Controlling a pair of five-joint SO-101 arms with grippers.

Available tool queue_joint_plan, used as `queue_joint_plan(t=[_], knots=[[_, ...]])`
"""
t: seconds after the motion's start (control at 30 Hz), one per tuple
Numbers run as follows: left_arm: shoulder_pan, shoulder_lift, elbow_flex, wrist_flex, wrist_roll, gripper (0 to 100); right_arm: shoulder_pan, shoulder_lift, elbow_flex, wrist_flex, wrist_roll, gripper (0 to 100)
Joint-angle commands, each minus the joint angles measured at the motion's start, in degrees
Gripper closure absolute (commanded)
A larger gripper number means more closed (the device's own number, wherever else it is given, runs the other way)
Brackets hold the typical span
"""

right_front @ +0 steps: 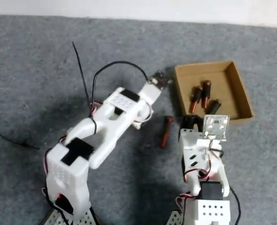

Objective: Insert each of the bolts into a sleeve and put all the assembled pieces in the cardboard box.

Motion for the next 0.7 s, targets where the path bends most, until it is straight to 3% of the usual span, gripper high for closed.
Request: queue_joint_plan(t=[0.0,0.43,0.67], knots=[[0.2,-12.6,8.0,-5.8,-0.9,99,0.3,-0.7,0.3,-4.0,0.5,99.5],[0.2,-67.6,54.1,-39.1,3.3,99,-7.2,-0.7,1.1,-4.6,0.5,99.5],[-0.1,-89.8,66.8,-43.1,3.4,99,-7.3,-0.7,5.6,-13.0,0.5,99.5]])
